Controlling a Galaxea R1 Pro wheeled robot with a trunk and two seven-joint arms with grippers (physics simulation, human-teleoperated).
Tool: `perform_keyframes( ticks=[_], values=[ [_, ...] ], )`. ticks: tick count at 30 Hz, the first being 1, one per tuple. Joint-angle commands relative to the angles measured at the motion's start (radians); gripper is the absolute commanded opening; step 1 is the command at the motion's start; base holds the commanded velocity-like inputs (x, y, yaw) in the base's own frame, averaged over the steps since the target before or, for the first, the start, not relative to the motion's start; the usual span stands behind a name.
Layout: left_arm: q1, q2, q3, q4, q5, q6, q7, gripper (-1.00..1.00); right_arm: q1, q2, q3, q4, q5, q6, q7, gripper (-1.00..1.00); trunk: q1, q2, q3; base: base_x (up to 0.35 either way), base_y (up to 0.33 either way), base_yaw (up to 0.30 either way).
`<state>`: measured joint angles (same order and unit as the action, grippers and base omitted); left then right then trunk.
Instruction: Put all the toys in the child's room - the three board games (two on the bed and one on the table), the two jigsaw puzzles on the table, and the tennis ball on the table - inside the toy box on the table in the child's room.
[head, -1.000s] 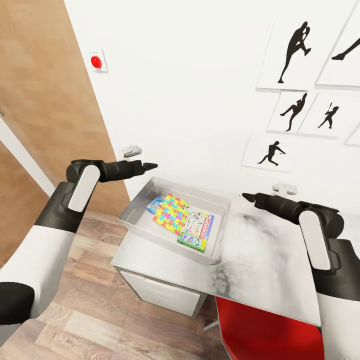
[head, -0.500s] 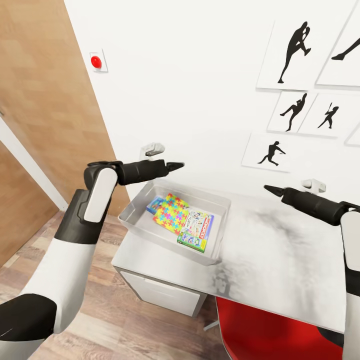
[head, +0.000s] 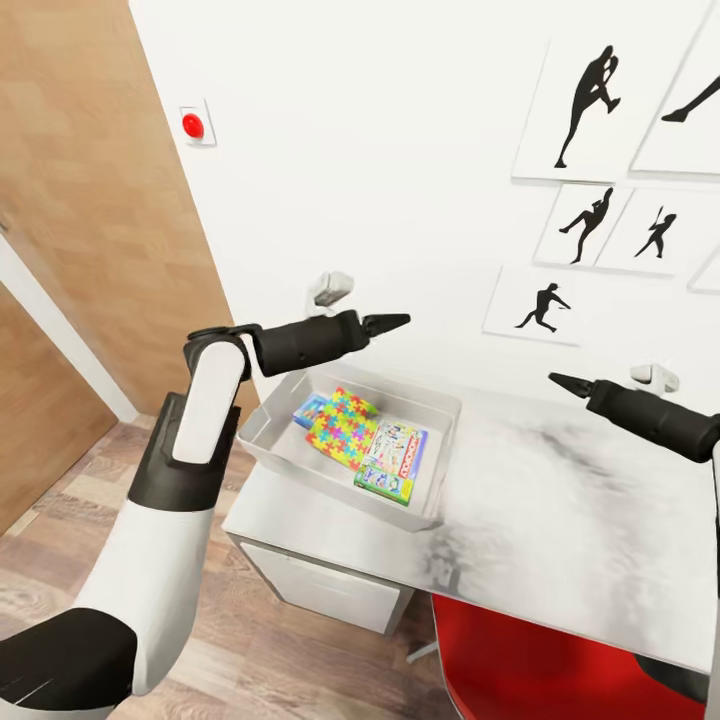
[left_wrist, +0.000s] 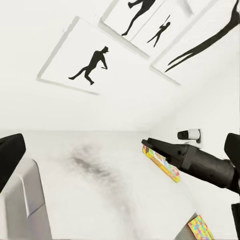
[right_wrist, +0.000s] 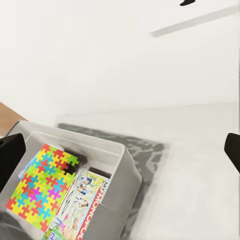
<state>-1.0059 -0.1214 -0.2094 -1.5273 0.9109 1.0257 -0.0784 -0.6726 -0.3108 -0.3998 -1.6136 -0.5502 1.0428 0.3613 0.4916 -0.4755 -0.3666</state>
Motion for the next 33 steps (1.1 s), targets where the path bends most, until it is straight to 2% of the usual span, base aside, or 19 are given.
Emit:
perform_keyframes(
  ticks=[1,4,13,22,33],
  values=[
    [-0.001,0.000,0.001,-0.001,-0.008,0.004,-0.008,1.00,-0.001,0.000,-0.002,0.000,0.009,0.004,0.011,1.00,0.001,-0.001,-0.002,0.000,0.000,-0.030],
    [0.002,0.002,-0.003,-0.025,0.040,0.006,0.012,1.00,0.001,-0.001,-0.005,0.000,0.009,0.004,0.013,1.00,0.001,-0.001,-0.001,0.000,0.000,-0.098],
    [0.006,0.001,-0.018,-0.044,0.083,0.005,0.078,1.00,0.003,0.000,-0.007,0.001,0.009,0.004,0.013,1.00,0.001,-0.001,-0.001,0.000,0.000,-0.186],
    [0.007,0.001,-0.042,-0.050,0.090,0.003,0.127,1.00,0.016,0.001,-0.007,0.001,0.010,0.004,0.013,1.00,0.001,-0.001,-0.001,0.000,0.000,-0.244],
    [0.007,0.000,-0.050,-0.053,0.092,0.001,0.169,1.00,0.022,0.002,-0.007,0.001,0.010,0.004,0.013,1.00,0.001,-0.001,-0.001,0.000,0.000,-0.269]
  ],
)
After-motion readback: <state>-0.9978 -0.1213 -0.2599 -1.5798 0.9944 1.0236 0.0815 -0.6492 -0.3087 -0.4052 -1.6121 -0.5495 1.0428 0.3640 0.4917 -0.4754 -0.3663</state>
